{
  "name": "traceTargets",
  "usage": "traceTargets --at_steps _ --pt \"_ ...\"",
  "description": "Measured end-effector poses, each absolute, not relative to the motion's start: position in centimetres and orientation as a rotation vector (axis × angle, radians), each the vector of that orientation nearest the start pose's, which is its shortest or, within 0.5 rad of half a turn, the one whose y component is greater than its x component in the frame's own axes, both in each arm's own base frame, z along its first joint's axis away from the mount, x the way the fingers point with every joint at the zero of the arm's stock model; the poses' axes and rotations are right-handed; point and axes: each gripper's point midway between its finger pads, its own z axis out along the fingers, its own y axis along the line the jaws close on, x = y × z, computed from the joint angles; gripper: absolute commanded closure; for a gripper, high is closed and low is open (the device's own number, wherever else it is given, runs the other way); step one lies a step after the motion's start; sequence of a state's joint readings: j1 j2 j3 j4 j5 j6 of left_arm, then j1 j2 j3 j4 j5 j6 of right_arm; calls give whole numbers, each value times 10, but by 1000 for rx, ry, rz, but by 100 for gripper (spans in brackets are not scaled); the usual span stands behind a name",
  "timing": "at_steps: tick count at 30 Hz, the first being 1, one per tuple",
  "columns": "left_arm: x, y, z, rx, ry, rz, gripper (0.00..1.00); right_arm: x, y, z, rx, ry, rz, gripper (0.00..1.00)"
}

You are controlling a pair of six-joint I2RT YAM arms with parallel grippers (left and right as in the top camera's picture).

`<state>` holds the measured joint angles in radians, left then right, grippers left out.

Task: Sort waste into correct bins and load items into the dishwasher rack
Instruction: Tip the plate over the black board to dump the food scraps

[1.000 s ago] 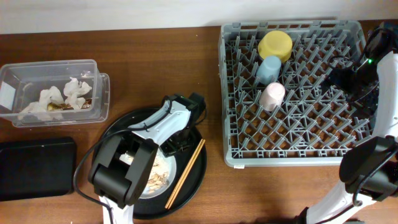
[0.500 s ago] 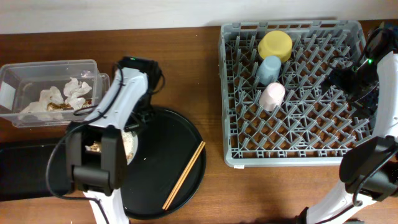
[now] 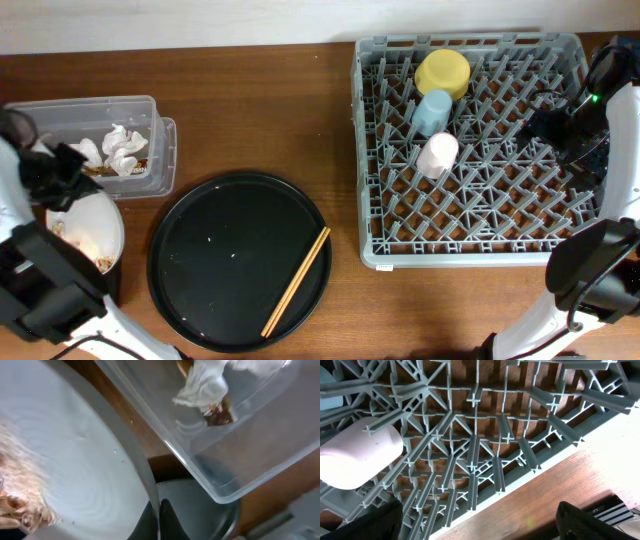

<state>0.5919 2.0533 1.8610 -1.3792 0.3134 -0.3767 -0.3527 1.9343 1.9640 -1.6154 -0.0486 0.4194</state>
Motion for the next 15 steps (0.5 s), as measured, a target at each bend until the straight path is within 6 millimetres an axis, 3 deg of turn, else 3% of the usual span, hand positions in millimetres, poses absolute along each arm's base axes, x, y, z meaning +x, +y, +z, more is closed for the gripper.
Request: traceTargets --at_steps 5,9,15 --pt "334 248 141 -1617 2343 -794 100 334 -114 182 1189 2925 76 2" --pt "326 277 167 -1540 2112 -1014 100 334 -114 182 1189 2925 77 2" --pt "285 306 187 -1526 1920 -1130 100 335 -114 182 1188 2925 76 2"
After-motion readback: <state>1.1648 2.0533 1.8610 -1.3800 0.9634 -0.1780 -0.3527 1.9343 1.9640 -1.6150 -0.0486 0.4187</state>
